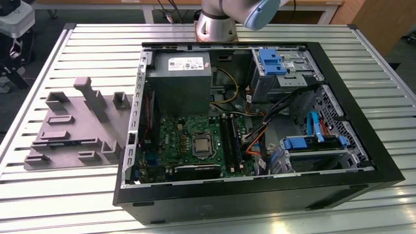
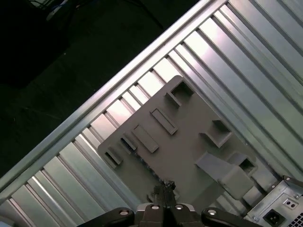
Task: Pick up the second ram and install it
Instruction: 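Pick up the second ram and move it above second insertion slot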
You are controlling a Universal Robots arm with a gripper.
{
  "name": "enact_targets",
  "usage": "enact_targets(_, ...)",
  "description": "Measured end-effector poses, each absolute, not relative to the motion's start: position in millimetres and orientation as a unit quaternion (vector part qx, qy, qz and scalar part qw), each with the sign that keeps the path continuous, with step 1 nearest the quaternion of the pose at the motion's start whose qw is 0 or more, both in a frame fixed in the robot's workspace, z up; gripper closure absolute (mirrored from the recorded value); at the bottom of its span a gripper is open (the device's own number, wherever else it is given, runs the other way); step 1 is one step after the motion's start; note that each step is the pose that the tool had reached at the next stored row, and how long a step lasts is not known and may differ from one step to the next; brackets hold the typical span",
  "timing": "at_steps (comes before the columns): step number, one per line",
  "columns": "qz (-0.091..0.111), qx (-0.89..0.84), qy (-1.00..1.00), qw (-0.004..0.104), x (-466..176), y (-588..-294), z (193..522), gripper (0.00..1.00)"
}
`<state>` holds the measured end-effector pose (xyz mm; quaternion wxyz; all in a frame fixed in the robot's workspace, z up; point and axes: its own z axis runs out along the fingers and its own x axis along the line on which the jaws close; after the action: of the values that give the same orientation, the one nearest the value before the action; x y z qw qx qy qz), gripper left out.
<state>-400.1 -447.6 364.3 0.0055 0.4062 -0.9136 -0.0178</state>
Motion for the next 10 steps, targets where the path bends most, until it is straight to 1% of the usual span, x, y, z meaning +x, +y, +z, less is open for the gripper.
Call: enact_targets(10,-0.017,0.479,-0.877,0.007,-400.2,-447.6,363.2,0.89)
